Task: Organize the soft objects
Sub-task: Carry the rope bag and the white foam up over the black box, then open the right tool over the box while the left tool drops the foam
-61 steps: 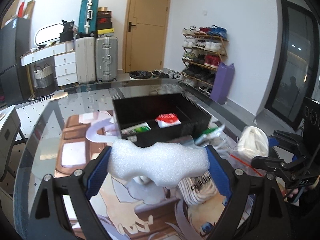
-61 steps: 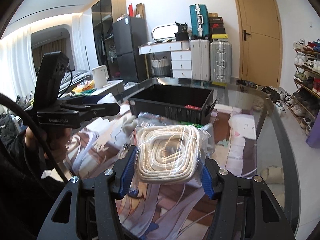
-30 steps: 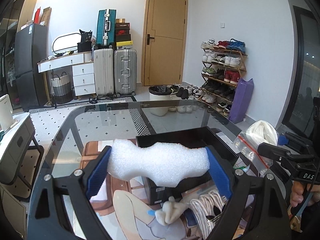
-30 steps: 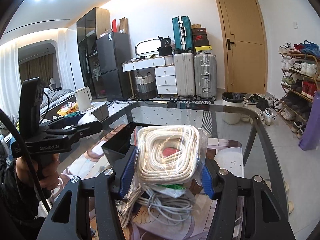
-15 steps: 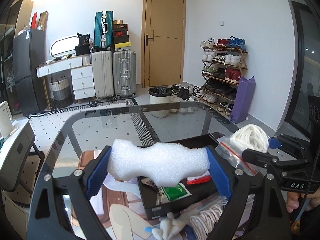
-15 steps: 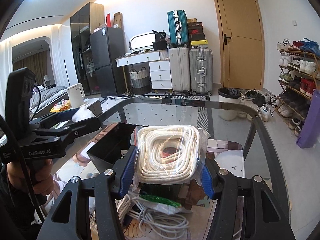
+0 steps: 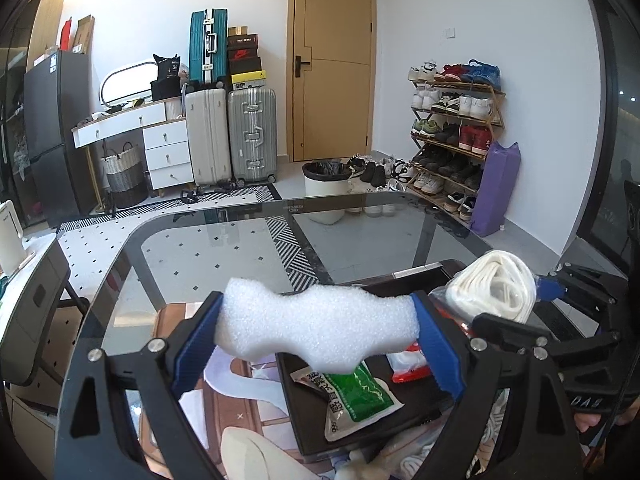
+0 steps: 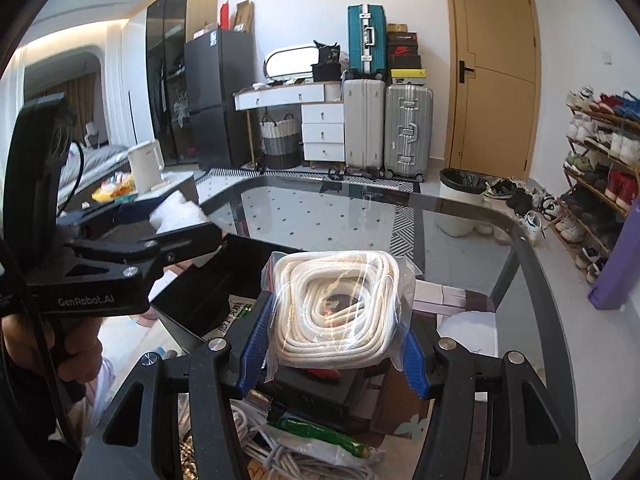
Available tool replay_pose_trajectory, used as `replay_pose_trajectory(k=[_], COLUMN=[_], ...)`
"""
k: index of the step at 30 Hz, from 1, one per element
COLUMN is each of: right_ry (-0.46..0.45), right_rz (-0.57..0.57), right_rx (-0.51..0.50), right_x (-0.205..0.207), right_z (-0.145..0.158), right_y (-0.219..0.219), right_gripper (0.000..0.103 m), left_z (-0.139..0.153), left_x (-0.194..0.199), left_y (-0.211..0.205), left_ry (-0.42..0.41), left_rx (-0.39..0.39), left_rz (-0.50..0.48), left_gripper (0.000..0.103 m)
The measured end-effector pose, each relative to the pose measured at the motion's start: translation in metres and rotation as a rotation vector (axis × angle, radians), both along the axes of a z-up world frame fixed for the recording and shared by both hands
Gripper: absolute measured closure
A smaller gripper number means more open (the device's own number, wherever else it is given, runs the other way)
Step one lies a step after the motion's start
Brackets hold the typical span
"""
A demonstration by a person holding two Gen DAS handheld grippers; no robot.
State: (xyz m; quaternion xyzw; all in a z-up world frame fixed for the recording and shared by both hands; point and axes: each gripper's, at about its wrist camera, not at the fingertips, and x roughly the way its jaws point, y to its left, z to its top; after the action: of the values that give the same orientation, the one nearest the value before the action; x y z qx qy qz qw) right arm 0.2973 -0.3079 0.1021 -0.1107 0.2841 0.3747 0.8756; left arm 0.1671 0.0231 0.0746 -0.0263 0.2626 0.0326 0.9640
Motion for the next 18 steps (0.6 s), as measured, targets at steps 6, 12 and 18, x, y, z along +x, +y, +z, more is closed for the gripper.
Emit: replay_pose_trajectory(k=[6, 12, 18], right_ry=[-0.002, -0.003, -0.019], right_rz=[0.006, 0.023, 0.065], right_rx=[-0.051, -0.077, -0.095], right_x=[0.012, 0.019, 0.021], right_z=[-0.014, -0.026, -0.028], right_y=[0.015, 0.023, 0.027], right_gripper=[0.045, 0.045, 0.045], left_z=[-0.008, -0.019, -0.026], left_x=[0.010, 0.021, 0.031], left_y=[0.003, 0.010, 0.014], left_ry=[0.020, 0.053, 0.074], left_rx=[0.004, -0.019, -0.044], left_rz=[-0.009, -0.003, -0.002], left_gripper=[0.013, 0.013, 0.013])
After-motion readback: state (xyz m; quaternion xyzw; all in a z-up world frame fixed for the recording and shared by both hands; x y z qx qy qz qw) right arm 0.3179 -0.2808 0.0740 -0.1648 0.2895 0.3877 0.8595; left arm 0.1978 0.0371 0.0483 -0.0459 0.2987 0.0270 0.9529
